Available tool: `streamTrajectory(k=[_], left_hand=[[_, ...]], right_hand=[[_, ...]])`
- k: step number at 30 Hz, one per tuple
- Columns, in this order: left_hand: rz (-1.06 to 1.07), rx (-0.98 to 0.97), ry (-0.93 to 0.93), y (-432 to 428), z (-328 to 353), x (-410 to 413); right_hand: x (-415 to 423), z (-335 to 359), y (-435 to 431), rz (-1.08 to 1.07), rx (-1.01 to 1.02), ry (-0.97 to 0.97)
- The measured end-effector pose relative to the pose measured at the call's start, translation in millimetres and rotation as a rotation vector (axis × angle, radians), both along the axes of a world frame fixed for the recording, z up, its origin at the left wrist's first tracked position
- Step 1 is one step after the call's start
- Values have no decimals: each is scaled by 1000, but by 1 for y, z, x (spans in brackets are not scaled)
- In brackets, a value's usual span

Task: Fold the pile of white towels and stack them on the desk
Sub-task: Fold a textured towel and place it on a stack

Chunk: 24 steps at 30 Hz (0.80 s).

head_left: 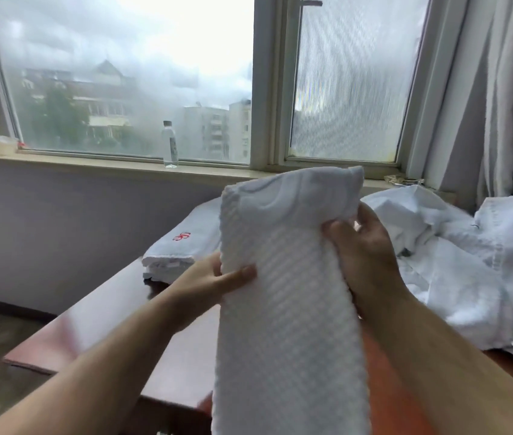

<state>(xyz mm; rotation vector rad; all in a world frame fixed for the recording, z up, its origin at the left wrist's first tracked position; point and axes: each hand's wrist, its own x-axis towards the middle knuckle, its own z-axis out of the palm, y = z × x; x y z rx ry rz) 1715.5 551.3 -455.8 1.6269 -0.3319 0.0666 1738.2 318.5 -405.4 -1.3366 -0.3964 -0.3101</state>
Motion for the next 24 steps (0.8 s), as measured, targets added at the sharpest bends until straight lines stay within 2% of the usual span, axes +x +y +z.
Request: streamTrajectory(k=[5,10,13,15,18,24], left_hand=[[89,-275,47,-16,-24,19],[191,-333,-17,-13,-36,38],[252,-326,12,-6,-43,50],[302,-281,43,0,-48,56],[334,-235,128,12,-57,66],[57,-344,365,32,-76,69]], right_hand=[[30,-1,3,110,70,141],[59,-41,-1,466,161,332],[65,-72,4,566,67,393],[69,-85,9,534,-20,435],[82,-98,14,394,-36,466],[102,-100,26,264,-7,552]])
